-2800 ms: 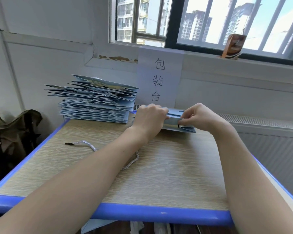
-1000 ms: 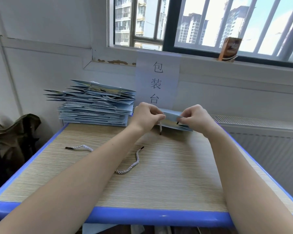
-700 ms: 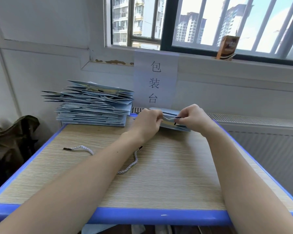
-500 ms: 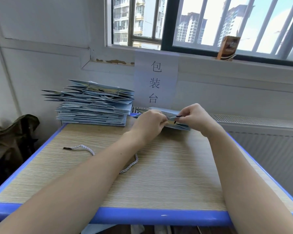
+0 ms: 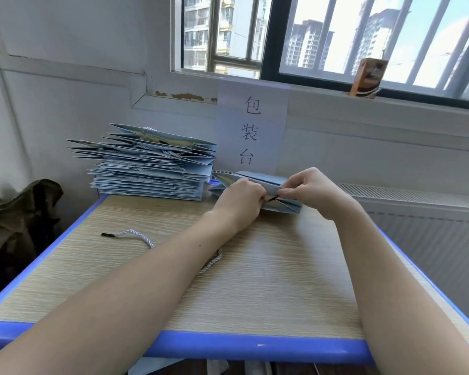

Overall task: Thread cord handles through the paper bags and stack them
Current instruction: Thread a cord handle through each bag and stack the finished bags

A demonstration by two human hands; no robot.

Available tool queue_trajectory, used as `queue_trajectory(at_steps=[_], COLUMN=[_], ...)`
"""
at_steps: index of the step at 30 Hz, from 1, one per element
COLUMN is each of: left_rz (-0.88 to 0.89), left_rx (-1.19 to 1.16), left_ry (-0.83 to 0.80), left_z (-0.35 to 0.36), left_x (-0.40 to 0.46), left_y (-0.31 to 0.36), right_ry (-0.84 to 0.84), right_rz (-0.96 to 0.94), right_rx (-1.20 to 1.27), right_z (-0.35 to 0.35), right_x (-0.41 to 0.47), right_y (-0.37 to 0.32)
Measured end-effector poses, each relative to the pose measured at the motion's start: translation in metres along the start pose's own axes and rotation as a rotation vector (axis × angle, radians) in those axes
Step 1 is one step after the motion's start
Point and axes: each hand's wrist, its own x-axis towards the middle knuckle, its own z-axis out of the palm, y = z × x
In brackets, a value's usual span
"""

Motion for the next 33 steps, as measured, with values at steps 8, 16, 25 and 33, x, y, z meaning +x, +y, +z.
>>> queue_trajectory(at_steps=[8,16,25,33], left_rz=[0.121,0.050,0.046,-0.051], left_rx=[-0.172,-0.106,0.094,0.021], left_ry=[0.108,0.112,0.110,-0.043], left_z=[-0.001,-0.001,-0.004,-0.012], left_x=[-0.002,-0.002,-0.002,-0.001], left_y=[0.012,0.017,0.022,0.022], right_ry=[-0.026,-0.065,-0.050,0.069], right_rz=[-0.011,-0.007,-0.013,-0.012], right_rx=[0.077,0.159,0.153,0.032], right_z=[-0.002,-0.002,-0.001,0.003], right_x=[0.002,0.006,0.006,0.009], right_y=[0.002,0.005,0.005,0.011])
